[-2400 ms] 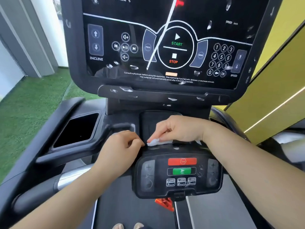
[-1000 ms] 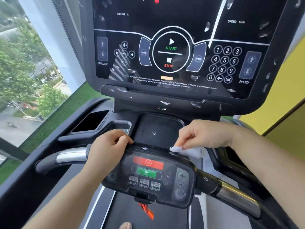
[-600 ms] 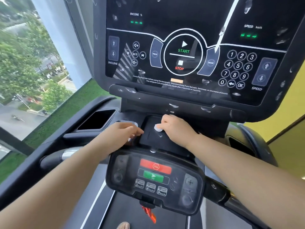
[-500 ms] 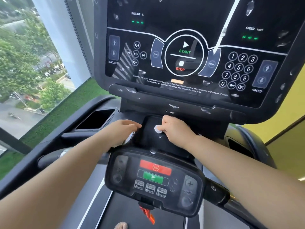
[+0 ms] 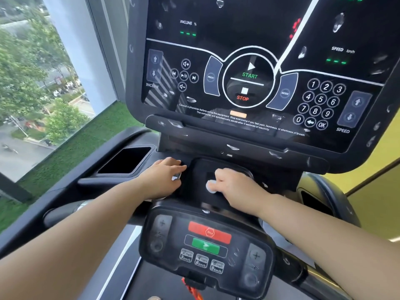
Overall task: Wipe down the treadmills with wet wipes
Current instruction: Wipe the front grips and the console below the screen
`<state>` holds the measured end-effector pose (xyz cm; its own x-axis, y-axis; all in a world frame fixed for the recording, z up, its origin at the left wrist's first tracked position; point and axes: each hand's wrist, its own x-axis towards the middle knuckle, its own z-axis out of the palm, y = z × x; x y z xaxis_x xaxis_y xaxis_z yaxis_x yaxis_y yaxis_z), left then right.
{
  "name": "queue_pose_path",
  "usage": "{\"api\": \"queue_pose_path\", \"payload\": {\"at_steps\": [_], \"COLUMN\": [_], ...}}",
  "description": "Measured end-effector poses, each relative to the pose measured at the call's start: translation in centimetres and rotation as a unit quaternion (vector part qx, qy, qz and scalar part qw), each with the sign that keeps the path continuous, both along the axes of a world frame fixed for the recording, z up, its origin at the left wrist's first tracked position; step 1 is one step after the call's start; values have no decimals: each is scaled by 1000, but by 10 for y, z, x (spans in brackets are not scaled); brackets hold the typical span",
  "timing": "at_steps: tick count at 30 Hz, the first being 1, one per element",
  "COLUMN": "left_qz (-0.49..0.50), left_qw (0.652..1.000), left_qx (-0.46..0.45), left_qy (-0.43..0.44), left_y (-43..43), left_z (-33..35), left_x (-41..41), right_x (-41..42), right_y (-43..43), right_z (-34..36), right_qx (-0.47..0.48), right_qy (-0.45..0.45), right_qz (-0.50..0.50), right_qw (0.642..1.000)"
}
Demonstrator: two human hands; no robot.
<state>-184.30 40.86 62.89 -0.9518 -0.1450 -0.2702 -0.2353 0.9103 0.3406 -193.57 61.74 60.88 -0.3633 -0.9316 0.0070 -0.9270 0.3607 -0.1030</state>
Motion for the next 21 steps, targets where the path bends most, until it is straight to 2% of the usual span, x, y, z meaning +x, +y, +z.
{"api": "queue_pose_path", "payload": {"at_steps": [5, 7, 8, 10, 13, 16, 18, 21], "left_qz": [-15, -14, -16, -21, -21, -23, -23, -21], "left_qw": [1000, 1000, 999, 999, 999, 998, 998, 998], "left_qx": [-7, -4, -5, -8, -11, -13, -10, -10], "left_qy": [21, 27, 31, 39, 45, 52, 59, 65], "left_y": [-4, -4, -4, -5, -6, -7, -8, -8], "left_z": [-3, -4, -4, -5, -7, -9, -11, -12], "left_x": [2, 2, 1, 1, 1, 0, -1, -2], "right_x": [-13, -7, -5, -5, -2, 5, -1, -8], "right_y": [3, -2, -1, 3, 6, 13, 26, 25], "right_z": [-5, -3, -1, -1, 1, 0, -6, 7], "right_qx": [-26, -21, -30, -25, -21, -18, -45, 34], "right_qy": [28, -6, -7, 12, 56, -21, -41, -80], "right_qz": [-77, -58, -19, 6, -18, -37, 21, 58], "right_qw": [996, 998, 999, 1000, 998, 999, 998, 995]}}
